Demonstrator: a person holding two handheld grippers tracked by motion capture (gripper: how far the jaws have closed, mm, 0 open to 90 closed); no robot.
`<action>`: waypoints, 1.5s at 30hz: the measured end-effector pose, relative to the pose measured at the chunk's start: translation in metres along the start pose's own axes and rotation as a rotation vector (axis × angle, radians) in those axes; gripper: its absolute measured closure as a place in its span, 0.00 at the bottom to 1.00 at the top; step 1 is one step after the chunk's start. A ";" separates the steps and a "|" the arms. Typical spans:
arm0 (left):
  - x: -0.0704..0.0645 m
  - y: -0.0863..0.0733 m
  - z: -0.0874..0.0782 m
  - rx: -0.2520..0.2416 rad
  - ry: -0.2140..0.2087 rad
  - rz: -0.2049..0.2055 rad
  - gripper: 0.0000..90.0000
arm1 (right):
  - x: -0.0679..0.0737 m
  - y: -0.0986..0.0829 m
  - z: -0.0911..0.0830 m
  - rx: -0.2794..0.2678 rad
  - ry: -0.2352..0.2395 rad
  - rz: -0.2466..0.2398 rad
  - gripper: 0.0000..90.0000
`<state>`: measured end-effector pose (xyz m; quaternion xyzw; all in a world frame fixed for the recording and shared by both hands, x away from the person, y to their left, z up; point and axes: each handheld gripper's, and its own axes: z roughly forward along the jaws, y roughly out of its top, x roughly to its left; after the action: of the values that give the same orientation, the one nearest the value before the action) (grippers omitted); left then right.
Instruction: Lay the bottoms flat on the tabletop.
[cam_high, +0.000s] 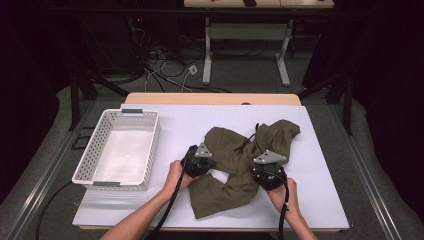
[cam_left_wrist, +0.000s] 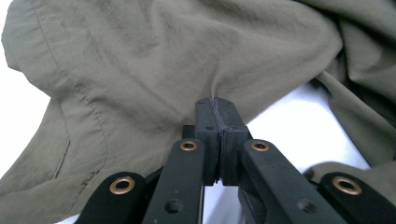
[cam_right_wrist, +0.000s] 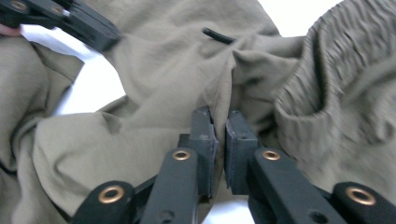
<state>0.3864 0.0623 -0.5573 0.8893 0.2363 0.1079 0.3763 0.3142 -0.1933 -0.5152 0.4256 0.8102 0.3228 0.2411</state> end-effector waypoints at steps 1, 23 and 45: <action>-0.001 -0.001 -0.002 0.000 0.000 0.007 1.00 | -0.002 -0.002 -0.002 -0.002 -0.002 0.013 0.96; -0.014 0.007 -0.003 0.004 0.013 0.059 0.33 | -0.023 -0.006 -0.024 -0.029 -0.005 0.034 0.38; -0.021 0.001 -0.014 -0.052 0.003 0.082 0.99 | -0.020 -0.014 -0.011 -0.002 -0.072 0.022 0.97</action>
<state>0.3632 0.0601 -0.5475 0.8882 0.1972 0.1305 0.3940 0.3099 -0.2194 -0.5153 0.4457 0.7959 0.3109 0.2669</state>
